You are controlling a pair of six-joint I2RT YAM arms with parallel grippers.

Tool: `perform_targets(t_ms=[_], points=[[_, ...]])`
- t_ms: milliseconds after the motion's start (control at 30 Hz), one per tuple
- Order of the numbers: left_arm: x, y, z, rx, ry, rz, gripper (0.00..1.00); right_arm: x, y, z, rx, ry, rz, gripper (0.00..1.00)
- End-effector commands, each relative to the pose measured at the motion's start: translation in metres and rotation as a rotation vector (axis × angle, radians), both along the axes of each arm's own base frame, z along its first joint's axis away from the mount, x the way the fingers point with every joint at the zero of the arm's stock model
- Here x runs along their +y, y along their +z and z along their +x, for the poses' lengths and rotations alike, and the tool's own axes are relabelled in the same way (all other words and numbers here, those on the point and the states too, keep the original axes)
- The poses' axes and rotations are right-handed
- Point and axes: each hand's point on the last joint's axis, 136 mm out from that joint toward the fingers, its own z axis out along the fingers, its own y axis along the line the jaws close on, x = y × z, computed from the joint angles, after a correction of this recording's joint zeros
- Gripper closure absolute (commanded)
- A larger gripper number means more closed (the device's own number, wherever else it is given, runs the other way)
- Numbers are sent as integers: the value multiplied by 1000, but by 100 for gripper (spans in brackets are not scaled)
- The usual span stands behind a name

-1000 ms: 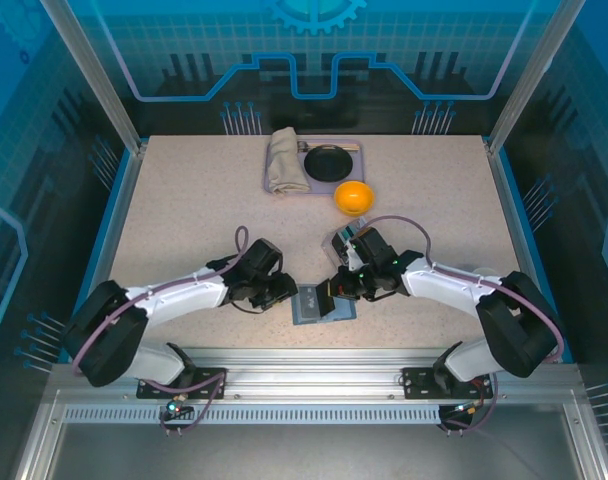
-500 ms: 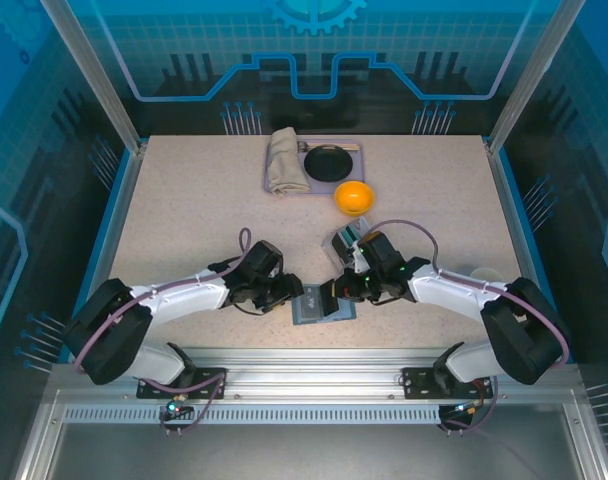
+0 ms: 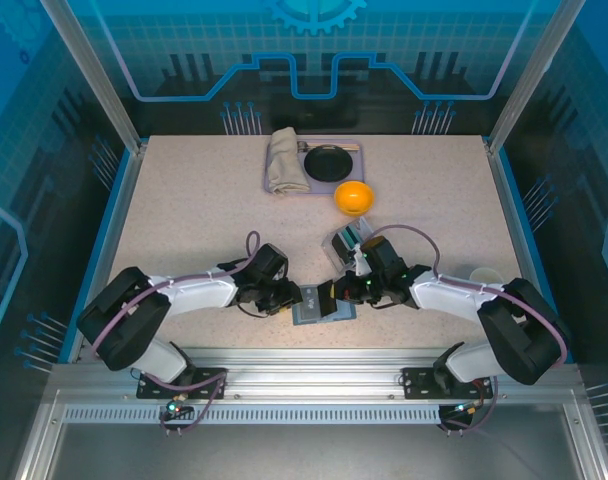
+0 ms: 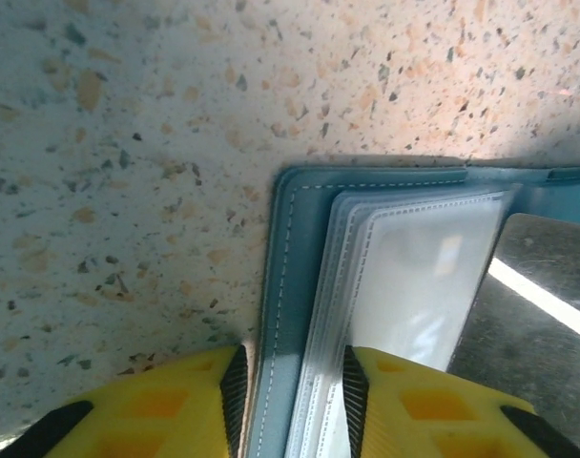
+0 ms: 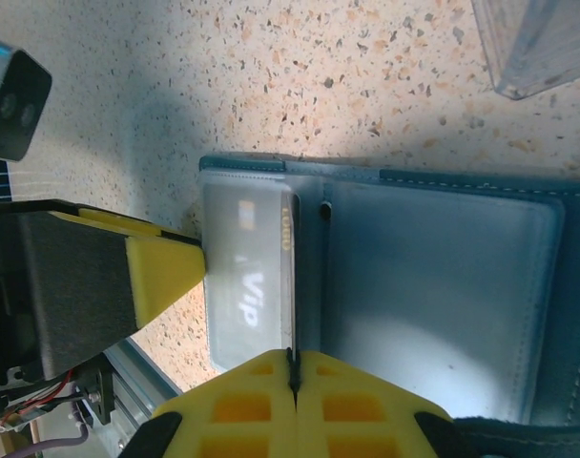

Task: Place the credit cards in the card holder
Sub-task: Insert the credit card into the card slot.

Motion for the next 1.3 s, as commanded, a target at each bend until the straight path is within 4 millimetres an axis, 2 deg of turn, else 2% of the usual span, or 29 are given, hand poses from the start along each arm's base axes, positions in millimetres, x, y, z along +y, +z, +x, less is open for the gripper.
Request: perform_targets(t_ms=[0,267,467,600,933,1133,1267], points=[[-4,1,0,9,-15,2,67,3,-2,2,5,-5,36,100],[-4,0,1,10,-11,8,68,0,-25,-7,47,8,-14,100],[-5,-2,2,16,-4,8,69,2,-24,-8,51,-8,-11,100],[-6,-1,2,15,-4,5,69,12,-25,-12,60,31,-5,100],[-6,0,4,10,-2,10,70,30,-23,-8,72,63,16,99],[-7,2,5,5,-1,4,70,40,-29,1,99,-7,29,98],[-8,4,5,4,-4,-2,70,56,-31,2,113,-1,49,97]])
